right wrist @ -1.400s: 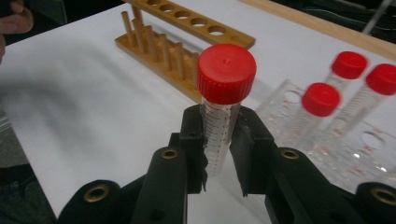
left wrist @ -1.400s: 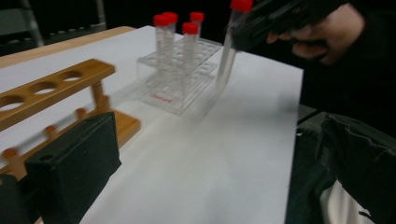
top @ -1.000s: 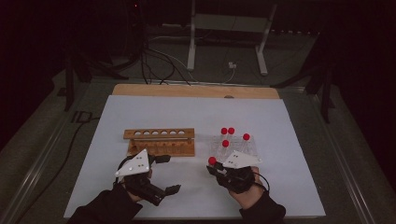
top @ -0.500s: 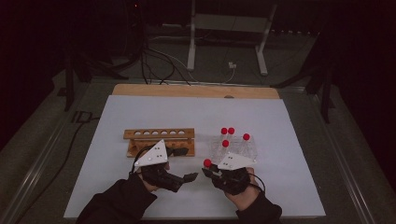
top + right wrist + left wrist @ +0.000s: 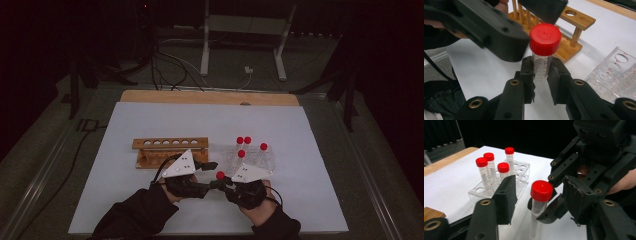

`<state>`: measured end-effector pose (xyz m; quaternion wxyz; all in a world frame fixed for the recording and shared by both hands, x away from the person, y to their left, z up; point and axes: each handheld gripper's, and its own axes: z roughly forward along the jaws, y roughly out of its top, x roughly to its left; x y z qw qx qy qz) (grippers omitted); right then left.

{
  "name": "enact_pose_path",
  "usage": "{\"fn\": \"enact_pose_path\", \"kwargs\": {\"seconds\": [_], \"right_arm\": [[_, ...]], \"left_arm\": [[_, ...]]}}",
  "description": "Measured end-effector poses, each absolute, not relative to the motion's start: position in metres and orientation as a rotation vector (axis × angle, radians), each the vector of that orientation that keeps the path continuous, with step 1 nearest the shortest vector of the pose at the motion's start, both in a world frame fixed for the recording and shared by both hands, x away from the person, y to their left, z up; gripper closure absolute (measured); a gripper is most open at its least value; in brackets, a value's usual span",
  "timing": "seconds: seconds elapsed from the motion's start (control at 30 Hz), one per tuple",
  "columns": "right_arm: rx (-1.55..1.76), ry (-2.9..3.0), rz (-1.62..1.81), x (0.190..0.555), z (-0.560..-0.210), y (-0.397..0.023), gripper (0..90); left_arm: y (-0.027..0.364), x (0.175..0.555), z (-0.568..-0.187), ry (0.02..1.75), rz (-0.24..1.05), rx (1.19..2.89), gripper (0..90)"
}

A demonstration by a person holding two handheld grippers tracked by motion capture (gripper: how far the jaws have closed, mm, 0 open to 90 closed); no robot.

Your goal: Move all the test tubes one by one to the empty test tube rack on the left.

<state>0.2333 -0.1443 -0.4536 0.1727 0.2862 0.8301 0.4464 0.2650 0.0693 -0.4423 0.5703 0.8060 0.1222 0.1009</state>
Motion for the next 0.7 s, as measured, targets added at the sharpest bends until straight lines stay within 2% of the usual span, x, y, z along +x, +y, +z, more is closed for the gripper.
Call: {"fn": "enact_pose_path", "kwargs": {"seconds": [0.17, 0.3, 0.33, 0.7], "right_arm": [[0.811, 2.360, 1.267, 0.2332, -0.4537, -0.1440, 74.6], [0.813, 2.359, 1.267, 0.2332, -0.4532, -0.1444, 74.6], [0.814, 2.359, 1.266, 0.2334, -0.4532, -0.1444, 74.6], [0.817, 2.363, 1.267, 0.2337, -0.4534, -0.1443, 74.6]], "left_arm": [[0.0657, 0.2661, -0.4426, 0.268, 0.231, 1.901, 58.6], [0.0641, 0.2664, -0.4427, 0.263, 0.239, 1.909, 62.6], [0.0636, 0.2666, -0.4427, 0.263, 0.235, 1.911, 66.7], [0.0620, 0.2665, -0.4434, 0.244, 0.253, 1.928, 71.3]]}}
